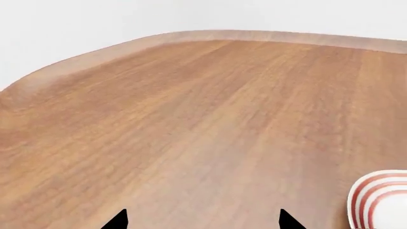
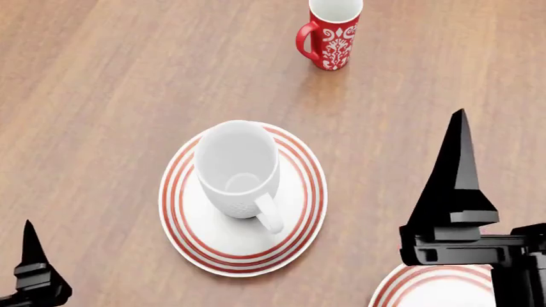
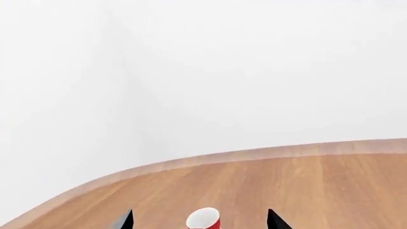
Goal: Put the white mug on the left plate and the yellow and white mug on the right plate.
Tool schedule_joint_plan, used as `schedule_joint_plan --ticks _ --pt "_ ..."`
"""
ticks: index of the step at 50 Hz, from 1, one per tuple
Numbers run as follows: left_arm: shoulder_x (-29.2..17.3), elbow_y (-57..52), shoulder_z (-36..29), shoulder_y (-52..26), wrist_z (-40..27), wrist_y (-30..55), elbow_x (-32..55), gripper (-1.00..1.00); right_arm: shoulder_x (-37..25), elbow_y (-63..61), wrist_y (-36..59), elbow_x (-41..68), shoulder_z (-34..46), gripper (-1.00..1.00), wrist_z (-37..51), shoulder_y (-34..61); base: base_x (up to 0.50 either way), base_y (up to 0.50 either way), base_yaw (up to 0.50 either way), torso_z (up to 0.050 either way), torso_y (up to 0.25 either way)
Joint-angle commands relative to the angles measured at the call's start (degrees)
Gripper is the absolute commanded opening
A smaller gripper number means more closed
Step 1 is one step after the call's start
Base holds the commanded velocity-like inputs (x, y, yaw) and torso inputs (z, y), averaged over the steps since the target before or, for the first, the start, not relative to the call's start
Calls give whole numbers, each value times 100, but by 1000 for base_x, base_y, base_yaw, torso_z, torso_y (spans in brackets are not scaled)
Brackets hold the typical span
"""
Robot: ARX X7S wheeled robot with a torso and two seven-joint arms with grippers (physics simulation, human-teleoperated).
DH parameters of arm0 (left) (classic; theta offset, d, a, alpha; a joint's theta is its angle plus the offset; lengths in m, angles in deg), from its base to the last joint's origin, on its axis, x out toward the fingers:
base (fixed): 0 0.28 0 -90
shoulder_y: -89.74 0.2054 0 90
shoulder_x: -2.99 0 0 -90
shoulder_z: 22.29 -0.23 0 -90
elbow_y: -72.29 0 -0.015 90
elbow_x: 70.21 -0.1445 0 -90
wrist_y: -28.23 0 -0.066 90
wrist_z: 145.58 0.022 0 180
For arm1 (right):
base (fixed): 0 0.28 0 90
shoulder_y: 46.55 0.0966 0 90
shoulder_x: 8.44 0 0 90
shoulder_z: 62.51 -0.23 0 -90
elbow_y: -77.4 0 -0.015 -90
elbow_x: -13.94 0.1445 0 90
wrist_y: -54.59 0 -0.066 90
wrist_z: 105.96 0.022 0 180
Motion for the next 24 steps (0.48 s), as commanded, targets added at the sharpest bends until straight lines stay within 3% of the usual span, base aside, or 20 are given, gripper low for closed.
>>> schedule_joint_plan --ticks 1,11,24 --pt "-100 -592 244 -124 -94 334 -48 100 -49 -432 205 84 -77 100 107 373 0 0 0 0 0" --pt "-381 -1336 424 -57 -281 558 33 100 -185 -1165 313 347 -90 100 321 367 0 0 0 0 0" --pt "-946 -2922 746 149 -656 900 -71 100 -216 -2317 -214 110 -418 100 64 -402 0 0 0 0 0"
